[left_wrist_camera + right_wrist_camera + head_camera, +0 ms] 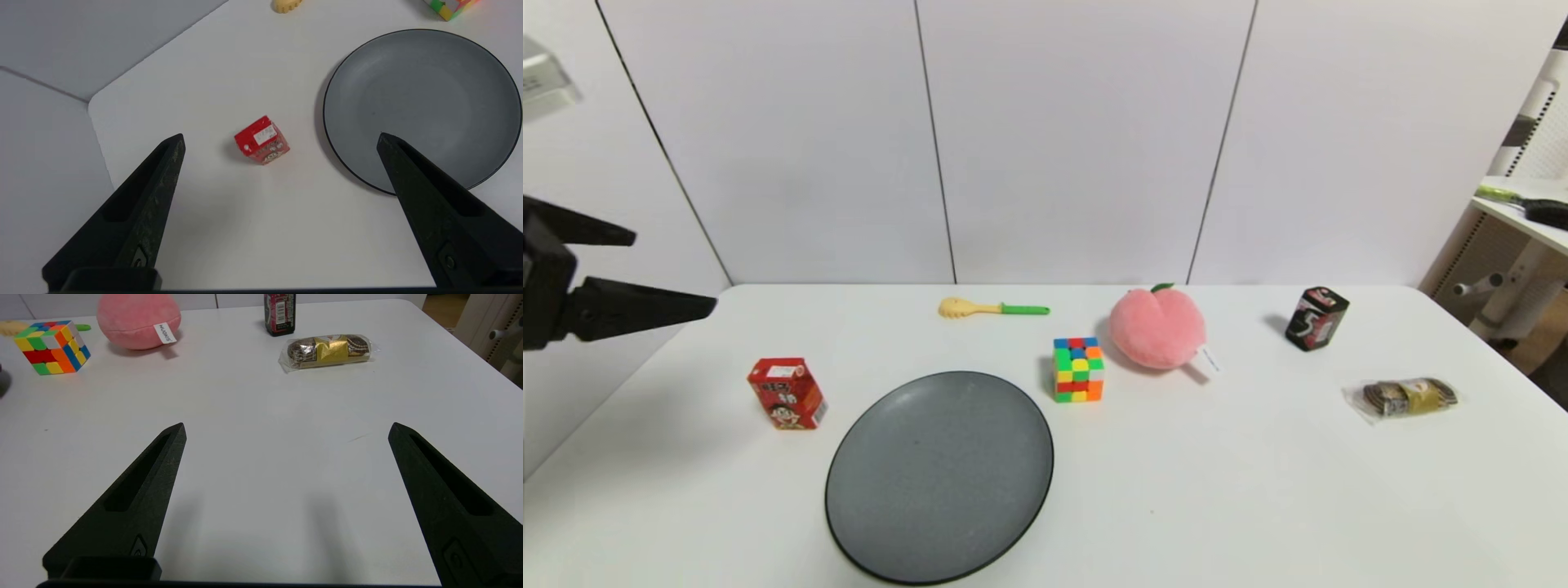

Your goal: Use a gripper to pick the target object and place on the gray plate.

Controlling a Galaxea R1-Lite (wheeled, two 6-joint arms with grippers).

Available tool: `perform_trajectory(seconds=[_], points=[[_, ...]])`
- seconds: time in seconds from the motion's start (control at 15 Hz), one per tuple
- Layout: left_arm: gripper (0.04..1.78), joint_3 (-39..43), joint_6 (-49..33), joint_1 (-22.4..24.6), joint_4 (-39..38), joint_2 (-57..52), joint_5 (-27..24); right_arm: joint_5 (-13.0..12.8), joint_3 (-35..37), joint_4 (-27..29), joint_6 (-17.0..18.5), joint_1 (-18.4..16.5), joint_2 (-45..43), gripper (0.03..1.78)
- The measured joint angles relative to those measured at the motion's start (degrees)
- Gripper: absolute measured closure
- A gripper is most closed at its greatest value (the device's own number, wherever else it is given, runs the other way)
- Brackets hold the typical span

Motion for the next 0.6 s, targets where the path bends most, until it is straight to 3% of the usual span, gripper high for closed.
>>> perform_trajectory(seconds=[0.27,0.6], points=[[0.13,-12.37,11.33,-0.72,3.47,14.93,-4.97,-0.02,0.0,0.05,0.0,0.0,0.0,0.1],[0.13,-26.6,17.62,-3.91,2.32,32.33,-14.47,0.0,0.0,0.02,0.0,0.0,0.0,0.1]])
